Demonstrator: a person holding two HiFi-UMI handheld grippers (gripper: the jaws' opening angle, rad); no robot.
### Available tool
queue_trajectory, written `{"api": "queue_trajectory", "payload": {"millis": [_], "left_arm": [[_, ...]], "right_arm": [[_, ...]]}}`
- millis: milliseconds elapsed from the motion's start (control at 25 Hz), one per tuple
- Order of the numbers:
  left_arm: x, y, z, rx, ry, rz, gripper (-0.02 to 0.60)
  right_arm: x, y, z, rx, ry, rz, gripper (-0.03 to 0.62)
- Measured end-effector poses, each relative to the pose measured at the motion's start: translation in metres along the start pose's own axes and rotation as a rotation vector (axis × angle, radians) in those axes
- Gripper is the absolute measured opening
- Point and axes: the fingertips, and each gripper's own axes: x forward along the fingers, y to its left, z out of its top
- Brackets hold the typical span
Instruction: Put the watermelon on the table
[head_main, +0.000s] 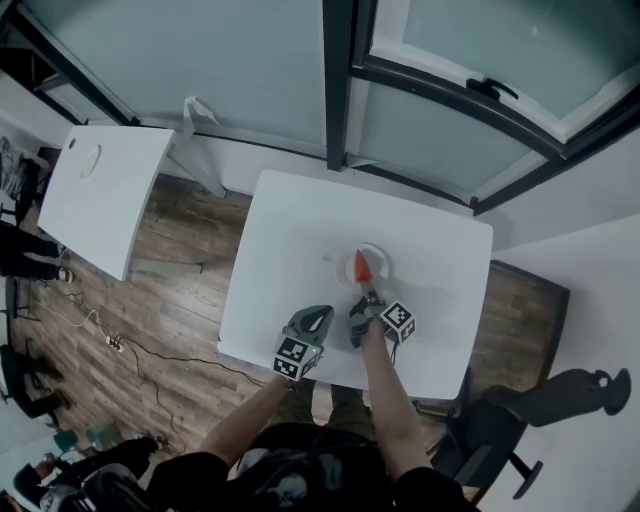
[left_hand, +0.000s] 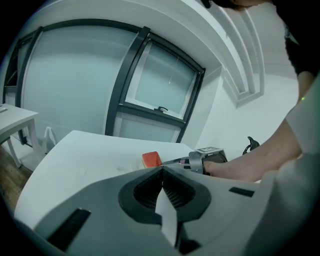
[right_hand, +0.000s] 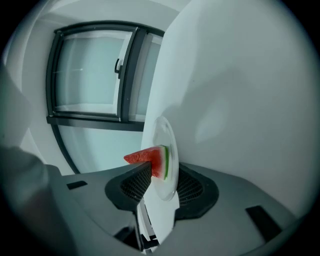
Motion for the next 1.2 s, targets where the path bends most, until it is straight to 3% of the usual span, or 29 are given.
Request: {"api": "queue_trajectory", "payload": {"millis": [320, 520, 720, 800, 880, 1000, 1080, 1200], "left_arm": [[-0.003, -0.006, -0.016, -0.029, 0.076, 0.008, 0.005], [-0.008, -0.019, -0.013, -0.007, 0.083, -0.001, 0.005], [-0.02, -0.029, -0.008, -0.003, 0.076, 0.0, 0.005], [-0.025, -0.031, -0.008, -0.008, 0.072, 0.004, 0.005], [-0.03, -0.033, -0.004, -0.005, 0.058, 0.005, 0.005], [-0.041, -0.039, 0.011, 0.011, 0.016, 0.001, 0.005], [-0.052, -0.044, 0.03, 0.026, -0.027, 0.001, 0.005], [-0.07, -0.055, 0.064, 0.066, -0.092, 0.006, 0.005]], "right_arm": [[-0.021, -0.017, -0.008, -0.017, 0.078, -0.153, 0.175], [-0.025, -0.016, -0.018, -0.028, 0.179, -0.255, 0.273], [-0.055, -0.023, -0.027, -0.17, 0.234, -0.33, 0.273], [-0.07, -0.025, -0.033, -0.209, 0.251, -0.332, 0.273], [-0.084, -0.009, -0.037, -0.251, 0.253, -0.262, 0.272], [-0.11, 0.05, -0.038, -0.452, 0.202, -0.079, 0.22], [-0.133, 0.097, -0.039, -0.678, 0.143, 0.02, 0.166], [-0.169, 0.162, -0.046, -1.045, 0.025, 0.102, 0.108]]}}
